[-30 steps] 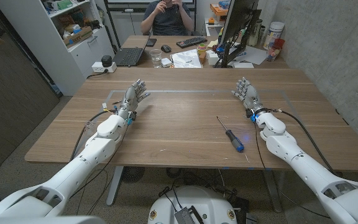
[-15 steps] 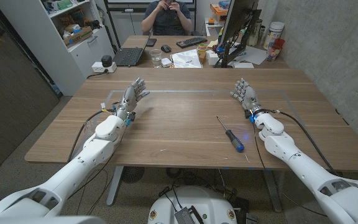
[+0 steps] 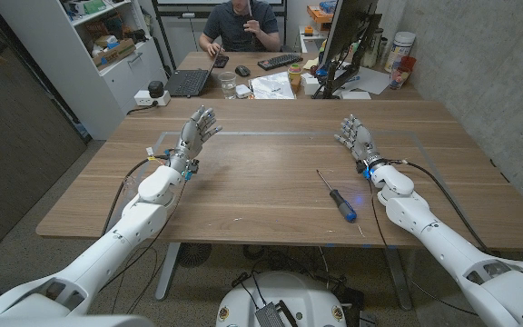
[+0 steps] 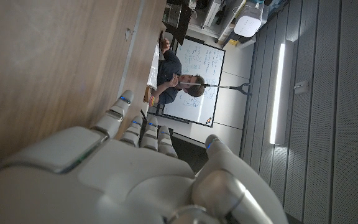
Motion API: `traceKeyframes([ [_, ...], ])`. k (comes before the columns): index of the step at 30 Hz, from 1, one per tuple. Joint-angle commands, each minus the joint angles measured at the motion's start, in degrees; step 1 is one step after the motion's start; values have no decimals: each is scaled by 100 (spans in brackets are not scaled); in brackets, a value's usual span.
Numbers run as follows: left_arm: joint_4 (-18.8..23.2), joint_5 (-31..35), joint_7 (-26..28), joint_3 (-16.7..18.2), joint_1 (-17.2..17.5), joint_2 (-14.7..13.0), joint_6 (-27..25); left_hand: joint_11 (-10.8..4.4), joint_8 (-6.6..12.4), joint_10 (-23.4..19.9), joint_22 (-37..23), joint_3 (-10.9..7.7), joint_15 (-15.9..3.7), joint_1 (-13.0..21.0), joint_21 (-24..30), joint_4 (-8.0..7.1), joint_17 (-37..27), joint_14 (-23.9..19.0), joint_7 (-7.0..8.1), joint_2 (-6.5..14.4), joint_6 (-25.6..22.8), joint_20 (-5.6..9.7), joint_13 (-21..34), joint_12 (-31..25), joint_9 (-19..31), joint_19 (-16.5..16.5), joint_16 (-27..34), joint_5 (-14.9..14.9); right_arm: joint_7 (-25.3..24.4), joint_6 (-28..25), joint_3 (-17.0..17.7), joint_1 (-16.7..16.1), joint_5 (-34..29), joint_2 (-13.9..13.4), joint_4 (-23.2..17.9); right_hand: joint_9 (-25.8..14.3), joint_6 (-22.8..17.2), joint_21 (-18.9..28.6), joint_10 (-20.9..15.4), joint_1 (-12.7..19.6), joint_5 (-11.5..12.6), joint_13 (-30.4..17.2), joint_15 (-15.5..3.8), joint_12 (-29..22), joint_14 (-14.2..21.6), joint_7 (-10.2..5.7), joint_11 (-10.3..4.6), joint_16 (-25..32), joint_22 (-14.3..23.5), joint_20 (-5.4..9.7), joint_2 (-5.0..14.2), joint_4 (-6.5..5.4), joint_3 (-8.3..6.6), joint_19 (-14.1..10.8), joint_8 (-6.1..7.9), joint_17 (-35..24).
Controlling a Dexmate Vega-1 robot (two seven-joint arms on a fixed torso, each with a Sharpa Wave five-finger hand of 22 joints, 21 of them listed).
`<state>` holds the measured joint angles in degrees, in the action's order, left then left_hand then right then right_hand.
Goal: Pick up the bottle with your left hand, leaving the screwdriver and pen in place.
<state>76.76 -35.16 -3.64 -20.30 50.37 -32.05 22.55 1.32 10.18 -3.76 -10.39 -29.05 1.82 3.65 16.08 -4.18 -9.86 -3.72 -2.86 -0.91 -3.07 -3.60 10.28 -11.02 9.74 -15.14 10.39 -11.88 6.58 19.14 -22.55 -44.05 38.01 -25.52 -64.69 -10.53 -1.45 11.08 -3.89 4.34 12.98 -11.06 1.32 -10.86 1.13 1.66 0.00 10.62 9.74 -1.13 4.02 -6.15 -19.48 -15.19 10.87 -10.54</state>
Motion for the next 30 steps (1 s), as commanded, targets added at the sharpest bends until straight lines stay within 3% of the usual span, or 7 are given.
traceKeyframes([
  [1,472,-22,-13,102,218,-120,104,-23,37,-13,-5,-9,-3,12,-19,38,-19,-47,13,-57,-37,5,27,-24,28,-57,25,-35,29,-54,-46,-8,-34,-15,-45,-31,-45,22,-49,-31,16,-15,25,-44,-39,-3,27,34,26,18,-43,-6,21,-12,37,-31],
  [13,1111,123,226,347,628,-428,210,-48,41,-23,-6,23,-17,46,-45,79,-18,-51,41,-118,-51,-29,27,-25,29,-52,24,-66,-17,-79,-115,-67,-79,22,-135,-31,-45,22,-45,-46,18,-15,22,-42,-39,4,23,37,26,23,-50,-11,35,-10,37,-32],
  [17,1560,642,652,442,875,-676,154,-62,63,-43,-7,40,-39,153,-83,178,-13,-73,338,-184,-110,-161,27,-28,34,-47,27,-101,-21,-71,-113,-123,-64,17,-206,-31,-47,23,-44,-49,18,-15,25,-41,-40,3,25,37,26,25,-53,-11,38,-11,38,-32],
  [20,1766,921,856,529,1020,-802,173,-84,74,-50,-14,-11,40,368,-180,344,-13,-129,541,-168,-157,-477,30,-33,39,88,33,-118,-60,-83,-111,-161,-69,6,-253,-32,-49,23,-45,-52,19,-15,29,-41,-38,8,30,39,26,22,-56,-11,42,-10,38,-32],
  [21,2015,1195,1112,616,1167,-952,-1,-108,76,-53,-17,-18,62,403,-194,372,-14,-134,579,-167,-167,-523,30,-36,40,106,32,-116,-61,-72,-105,-189,-47,19,-272,-31,-52,22,-48,-53,19,-15,26,-43,-39,5,29,39,26,20,-58,-12,44,-9,39,-32],
  [27,2458,1784,1633,922,1595,-1272,-300,-123,29,-28,-28,-2,121,551,-270,538,-25,-141,514,-284,-10,-660,38,-36,47,235,29,-87,-130,-51,-106,-262,-59,27,-358,-31,-53,23,-50,-59,21,-15,30,-43,-38,3,31,40,26,15,-62,-12,50,-10,39,-32],
  [30,2476,1708,1764,1060,1754,-1181,-240,-92,24,-53,-33,11,126,657,-295,653,-31,-142,439,-374,77,-671,45,-53,52,265,30,-70,-163,-70,-119,-271,-89,11,-398,-31,-50,23,-48,-61,22,-15,28,-42,-35,2,30,42,26,14,-64,-13,52,-9,38,-32],
])
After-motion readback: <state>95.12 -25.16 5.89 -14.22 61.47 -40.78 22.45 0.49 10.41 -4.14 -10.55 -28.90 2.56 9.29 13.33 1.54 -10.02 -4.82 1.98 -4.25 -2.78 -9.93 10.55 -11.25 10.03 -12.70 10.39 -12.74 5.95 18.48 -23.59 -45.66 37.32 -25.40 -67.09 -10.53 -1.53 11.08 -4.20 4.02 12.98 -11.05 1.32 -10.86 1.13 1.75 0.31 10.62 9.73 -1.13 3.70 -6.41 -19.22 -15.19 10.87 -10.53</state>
